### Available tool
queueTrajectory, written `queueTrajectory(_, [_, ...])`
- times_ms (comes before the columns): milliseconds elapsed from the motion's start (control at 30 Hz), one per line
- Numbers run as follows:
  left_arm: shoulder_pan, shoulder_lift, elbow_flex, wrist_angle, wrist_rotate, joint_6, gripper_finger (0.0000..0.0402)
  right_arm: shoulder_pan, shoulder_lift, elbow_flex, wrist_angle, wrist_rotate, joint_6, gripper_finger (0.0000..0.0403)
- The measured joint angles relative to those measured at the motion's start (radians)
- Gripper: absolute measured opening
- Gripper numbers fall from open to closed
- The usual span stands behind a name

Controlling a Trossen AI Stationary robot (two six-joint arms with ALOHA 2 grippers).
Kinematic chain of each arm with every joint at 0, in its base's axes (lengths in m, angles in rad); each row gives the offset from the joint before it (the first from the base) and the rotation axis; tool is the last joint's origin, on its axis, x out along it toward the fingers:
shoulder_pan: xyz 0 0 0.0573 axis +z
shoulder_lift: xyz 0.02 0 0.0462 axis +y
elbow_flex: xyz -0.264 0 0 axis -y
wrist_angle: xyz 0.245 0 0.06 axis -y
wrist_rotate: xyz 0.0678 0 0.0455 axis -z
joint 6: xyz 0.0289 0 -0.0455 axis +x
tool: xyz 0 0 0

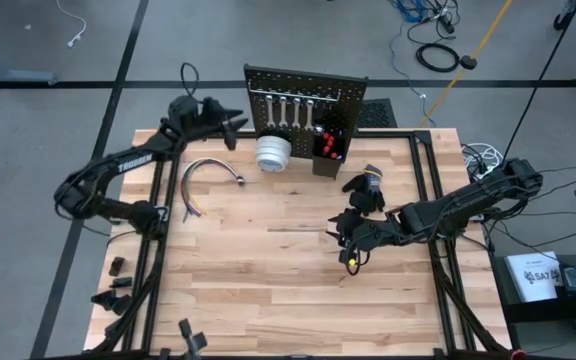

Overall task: Hang tools onto peg board
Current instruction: Adjust the peg board on the table

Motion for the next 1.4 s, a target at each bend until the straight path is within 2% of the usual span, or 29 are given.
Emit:
queueTrajectory(200, [0.010,0.077,0.068,0.000,-0.010,0.031,0.0137,-0.001,0.000,0.000,-0.006,0.000,0.017,0.0146])
queueTrajectory(333, [0.009,0.116,0.086,0.011,-0.170,0.032,0.0094,-0.001,0.000,0.000,-0.021,0.000,0.017,0.0146])
queueTrajectory(533, [-0.009,0.193,0.121,0.010,-0.124,0.024,0.0008,-0.001,0.000,0.000,-0.023,0.003,0.006,0.0146])
queueTrajectory(767, [-0.045,0.206,0.122,0.027,-0.078,0.029,0.0004,-0.001,0.000,0.000,-0.024,0.003,0.026,0.0146])
queueTrajectory(1267, [-0.128,0.201,0.123,-0.056,-0.081,0.022,0.0003,0.001,0.000,0.000,-0.023,-0.003,0.047,0.0146])
queueTrajectory(1400, [-0.137,0.198,0.122,-0.064,-0.121,0.022,0.0003,0.001,0.000,0.000,-0.023,-0.004,0.047,0.0146])
